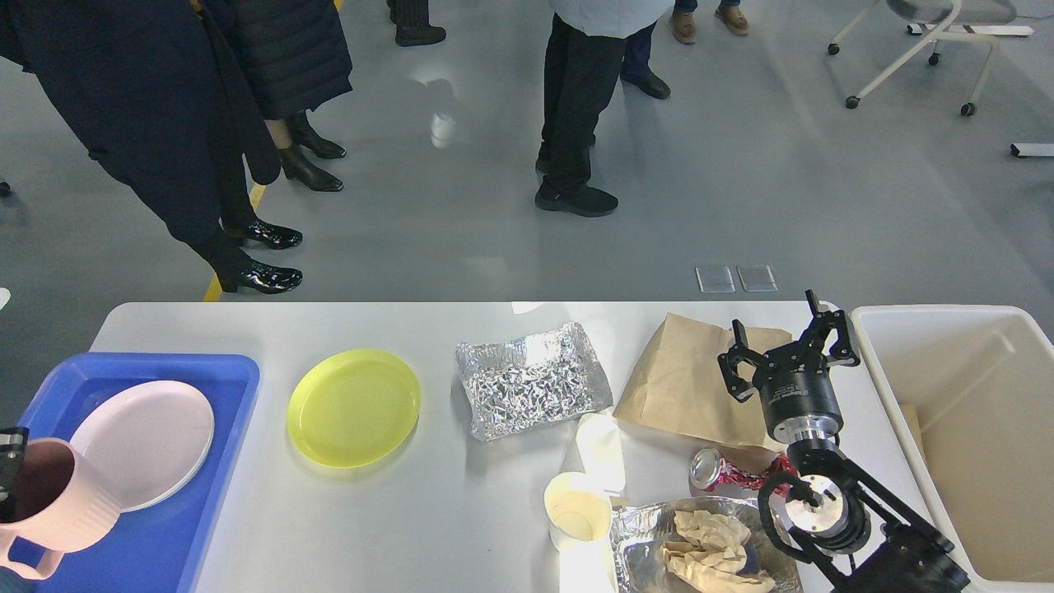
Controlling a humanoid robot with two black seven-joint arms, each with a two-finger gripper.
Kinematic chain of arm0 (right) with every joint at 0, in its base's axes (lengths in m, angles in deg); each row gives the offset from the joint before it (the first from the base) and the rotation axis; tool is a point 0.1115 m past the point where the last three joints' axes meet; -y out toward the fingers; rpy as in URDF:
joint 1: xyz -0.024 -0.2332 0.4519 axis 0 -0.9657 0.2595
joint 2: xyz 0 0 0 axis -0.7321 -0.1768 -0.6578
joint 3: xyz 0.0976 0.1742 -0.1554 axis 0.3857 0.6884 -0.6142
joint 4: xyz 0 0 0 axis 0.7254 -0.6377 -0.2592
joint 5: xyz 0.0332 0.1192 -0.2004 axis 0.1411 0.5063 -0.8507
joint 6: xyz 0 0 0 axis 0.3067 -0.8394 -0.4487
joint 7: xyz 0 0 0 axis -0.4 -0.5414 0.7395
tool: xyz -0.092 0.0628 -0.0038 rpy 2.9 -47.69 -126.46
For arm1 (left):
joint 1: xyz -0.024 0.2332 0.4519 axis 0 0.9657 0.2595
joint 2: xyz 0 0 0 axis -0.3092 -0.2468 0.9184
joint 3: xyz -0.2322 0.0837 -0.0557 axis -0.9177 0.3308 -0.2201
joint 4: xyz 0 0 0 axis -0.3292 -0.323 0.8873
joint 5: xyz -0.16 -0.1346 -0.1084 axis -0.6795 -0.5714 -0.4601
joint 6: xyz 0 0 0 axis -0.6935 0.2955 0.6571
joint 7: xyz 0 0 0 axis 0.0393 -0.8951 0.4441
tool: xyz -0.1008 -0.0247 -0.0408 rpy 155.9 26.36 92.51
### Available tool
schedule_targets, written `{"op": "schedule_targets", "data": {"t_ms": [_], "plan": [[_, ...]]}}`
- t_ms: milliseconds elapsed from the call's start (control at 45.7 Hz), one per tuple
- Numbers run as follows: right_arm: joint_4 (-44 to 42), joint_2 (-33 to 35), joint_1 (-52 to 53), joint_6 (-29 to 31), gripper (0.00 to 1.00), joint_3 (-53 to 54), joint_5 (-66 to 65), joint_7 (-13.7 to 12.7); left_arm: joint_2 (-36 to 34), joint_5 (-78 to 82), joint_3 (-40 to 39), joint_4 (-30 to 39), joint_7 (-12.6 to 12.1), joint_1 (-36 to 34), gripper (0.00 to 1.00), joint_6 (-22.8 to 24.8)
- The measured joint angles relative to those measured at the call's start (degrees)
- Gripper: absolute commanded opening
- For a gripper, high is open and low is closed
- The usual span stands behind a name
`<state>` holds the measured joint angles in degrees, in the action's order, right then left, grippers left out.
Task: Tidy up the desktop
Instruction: 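Set the pink mug down on the blue tray and release it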
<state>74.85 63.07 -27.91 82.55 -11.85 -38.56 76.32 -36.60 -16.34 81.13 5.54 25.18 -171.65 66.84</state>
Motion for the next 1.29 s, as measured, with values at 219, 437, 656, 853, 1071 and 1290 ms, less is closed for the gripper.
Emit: {"op": "schedule_targets", "data": {"t_ms": [219,437,656,853,1071,1290], "plan": [[0.0,0.0,0.0,0.0,1.00,0.0,0.0,0.0,0.1,1.3,-9.0,-5.7,1.1,13.0,0.02,-3.3],[0.0,0.0,0.0,0.0,1.00,0.0,0.0,0.0,0.6,1.4,-13.0,-6.4,1.8,19.8,0.03,-6.6],[0.0,0.0,0.0,0.0,1.00,0.0,0.0,0.0,0.7,1.3,-14.1,-6.5,1.9,21.3,0.04,-9.3],[0.0,0.0,0.0,0.0,1.00,0.0,0.0,0.0,0.7,1.1,-15.9,-6.5,1.8,24.4,0.04,-11.0],[0.0,0.0,0.0,0.0,1.00,0.0,0.0,0.0,0.8,1.4,-17.9,-6.5,1.6,26.7,0.05,-11.6],[0.0,0.0,0.0,0.0,1.00,0.0,0.0,0.0,0.8,1.4,-18.0,-6.5,1.2,26.9,0.66,-12.7]]}}
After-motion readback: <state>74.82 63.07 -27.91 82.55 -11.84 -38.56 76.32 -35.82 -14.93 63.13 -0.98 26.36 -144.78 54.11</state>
